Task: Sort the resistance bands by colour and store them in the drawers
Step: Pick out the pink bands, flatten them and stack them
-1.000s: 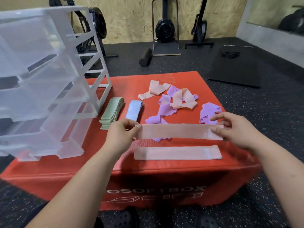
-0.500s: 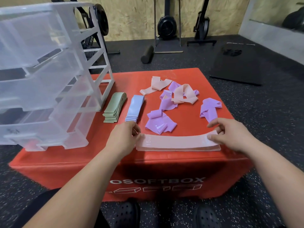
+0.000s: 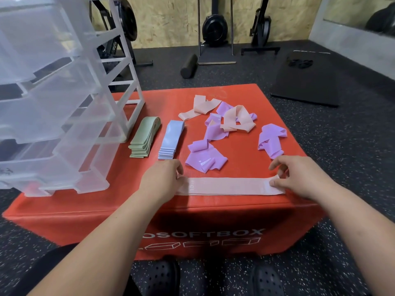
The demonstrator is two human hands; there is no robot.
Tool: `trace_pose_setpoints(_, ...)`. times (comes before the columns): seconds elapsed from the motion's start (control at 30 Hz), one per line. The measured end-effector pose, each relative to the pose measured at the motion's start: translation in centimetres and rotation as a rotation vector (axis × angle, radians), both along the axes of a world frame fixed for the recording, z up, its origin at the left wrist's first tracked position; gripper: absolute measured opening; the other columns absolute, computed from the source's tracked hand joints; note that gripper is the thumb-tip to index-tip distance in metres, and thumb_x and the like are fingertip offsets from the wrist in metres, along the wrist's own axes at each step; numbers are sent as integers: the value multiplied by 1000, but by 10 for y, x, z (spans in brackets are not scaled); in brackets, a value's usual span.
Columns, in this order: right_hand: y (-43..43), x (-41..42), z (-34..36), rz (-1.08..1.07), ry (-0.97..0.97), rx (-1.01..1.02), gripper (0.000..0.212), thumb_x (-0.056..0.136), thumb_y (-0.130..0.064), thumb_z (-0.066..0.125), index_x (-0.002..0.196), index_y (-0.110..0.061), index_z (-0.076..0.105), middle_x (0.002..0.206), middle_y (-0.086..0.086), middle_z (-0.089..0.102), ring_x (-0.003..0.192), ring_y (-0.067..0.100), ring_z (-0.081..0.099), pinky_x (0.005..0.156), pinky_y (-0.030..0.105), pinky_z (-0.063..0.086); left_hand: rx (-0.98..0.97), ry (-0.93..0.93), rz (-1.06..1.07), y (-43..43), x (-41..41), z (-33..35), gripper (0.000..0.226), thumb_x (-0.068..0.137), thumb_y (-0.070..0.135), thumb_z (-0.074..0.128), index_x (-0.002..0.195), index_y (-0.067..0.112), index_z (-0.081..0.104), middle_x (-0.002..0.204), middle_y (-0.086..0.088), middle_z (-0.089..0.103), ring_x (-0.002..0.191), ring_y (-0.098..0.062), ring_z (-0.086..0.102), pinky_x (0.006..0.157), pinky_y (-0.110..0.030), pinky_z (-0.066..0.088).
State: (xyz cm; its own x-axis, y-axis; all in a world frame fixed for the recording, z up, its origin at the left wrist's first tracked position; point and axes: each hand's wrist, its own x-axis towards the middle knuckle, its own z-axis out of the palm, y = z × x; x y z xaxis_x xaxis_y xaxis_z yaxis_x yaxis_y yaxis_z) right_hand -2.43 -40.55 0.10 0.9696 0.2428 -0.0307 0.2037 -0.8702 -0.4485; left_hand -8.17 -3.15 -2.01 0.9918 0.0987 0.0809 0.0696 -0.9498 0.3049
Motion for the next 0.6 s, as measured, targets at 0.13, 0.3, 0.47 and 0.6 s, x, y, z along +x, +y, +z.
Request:
trace_pose_setpoints(0.13, -8, 1, 7, 32, -44, -83, 43, 68, -39, 95, 101, -45, 67, 99, -14, 64, 84, 6, 62, 84, 36, 53, -7, -16, -20, 5, 0, 4, 25, 87, 40, 75, 109, 32, 67, 102, 6, 62, 95, -22, 63, 79, -38, 54)
trace_pose_setpoints(0.3, -10, -3, 5, 206, 45, -126, 62, 65, -41, 95, 121, -43, 67, 119, -26, 64, 110, 2, 62, 99, 31, 50, -29, 98, -289, 6, -1, 7, 66, 78, 46, 85, 138, 33, 59, 124, 7, 55, 114, -16, 55, 96, -38, 49)
trace_pose_setpoints(0.47, -7, -2, 2, 218, 53, -174, 57, 68, -38, 93, 120, -42, 69, 116, -25, 69, 109, 5, 64, 100, 34, 52, -4, 94, -372, 1, -5, 7, 62, 78, 41, 85, 135, 34, 63, 124, 10, 62, 115, -17, 59, 99, -37, 49)
trace_pose_setpoints(0.6, -6, -1, 2, 228, 47, -202, 50, 70, -39, 92, 114, -45, 69, 111, -27, 67, 105, 3, 63, 96, 30, 52, 3, 78, -385, 0, -7, 10, 58, 79, 39, 85, 133, 32, 64, 120, 11, 62, 111, -17, 59, 97, -39, 50)
